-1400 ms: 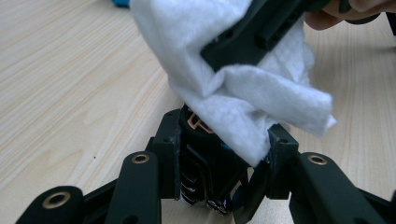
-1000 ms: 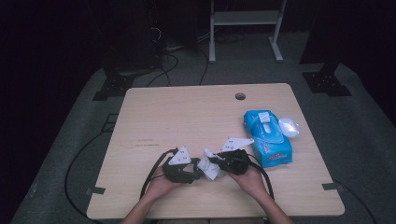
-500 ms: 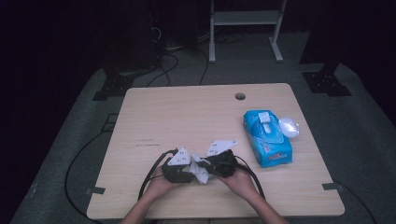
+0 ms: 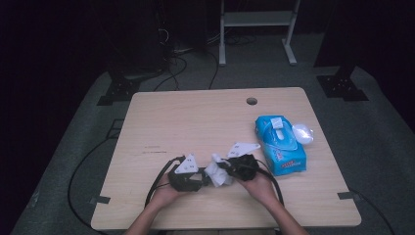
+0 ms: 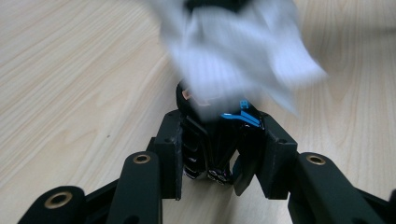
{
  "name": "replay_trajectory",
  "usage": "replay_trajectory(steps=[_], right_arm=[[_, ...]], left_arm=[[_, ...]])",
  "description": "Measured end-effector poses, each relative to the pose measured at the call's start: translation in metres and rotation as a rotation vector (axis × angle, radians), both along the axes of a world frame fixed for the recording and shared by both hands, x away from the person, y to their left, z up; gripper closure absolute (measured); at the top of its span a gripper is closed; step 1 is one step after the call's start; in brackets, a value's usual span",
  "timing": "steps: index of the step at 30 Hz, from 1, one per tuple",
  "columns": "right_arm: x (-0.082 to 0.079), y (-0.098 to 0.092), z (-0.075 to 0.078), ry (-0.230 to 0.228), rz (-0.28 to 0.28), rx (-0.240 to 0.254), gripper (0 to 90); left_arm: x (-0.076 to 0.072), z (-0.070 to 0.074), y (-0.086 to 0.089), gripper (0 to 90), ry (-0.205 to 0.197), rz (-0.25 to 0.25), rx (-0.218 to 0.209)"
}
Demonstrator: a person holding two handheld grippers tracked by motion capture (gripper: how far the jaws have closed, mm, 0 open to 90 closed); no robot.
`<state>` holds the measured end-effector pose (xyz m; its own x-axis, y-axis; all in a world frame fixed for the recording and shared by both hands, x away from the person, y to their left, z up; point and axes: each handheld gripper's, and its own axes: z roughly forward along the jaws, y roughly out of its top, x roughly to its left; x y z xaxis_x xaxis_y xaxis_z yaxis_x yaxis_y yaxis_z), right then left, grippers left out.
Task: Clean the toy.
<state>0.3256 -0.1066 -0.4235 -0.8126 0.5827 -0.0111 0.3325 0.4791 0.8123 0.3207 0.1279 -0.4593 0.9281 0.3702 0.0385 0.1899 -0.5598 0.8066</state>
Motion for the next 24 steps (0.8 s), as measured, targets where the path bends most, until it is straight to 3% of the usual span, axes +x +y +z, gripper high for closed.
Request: replay_trajectory(steps=[1,3,5,9,12,14,18,24], right_arm=[[0.002,-0.007,-0.001,0.001,-0.023,-0.004,85.9],[0.007,-0.025,-0.001,0.028,-0.065,0.041,85.9],[0.008,-0.034,0.000,0.011,-0.101,0.018,85.9],[0.009,-0.036,-0.002,0.006,-0.107,0.018,85.9],[0.007,-0.033,-0.001,0.000,-0.101,0.003,85.9],[0.006,-0.032,-0.003,0.003,-0.095,0.018,85.9],[0.003,-0.031,-0.003,0.006,-0.086,0.019,85.9],[-0.002,-0.030,-0.004,0.013,-0.074,0.023,85.9]], left_arm=[[0.001,0.000,0.001,58.9,-0.001,-0.001,-0.005],[0.002,0.000,0.001,58.9,-0.004,-0.001,-0.001],[0.002,0.000,0.002,58.9,-0.004,0.001,0.000],[0.003,0.001,0.008,58.9,-0.025,0.003,0.017],[0.004,0.002,0.008,58.6,-0.015,0.016,0.023],[0.006,0.003,0.010,56.9,0.022,0.059,-0.006],[0.009,0.008,0.018,50.8,0.093,0.076,-0.108],[0.015,0.011,0.028,50.5,0.192,0.093,-0.218]])
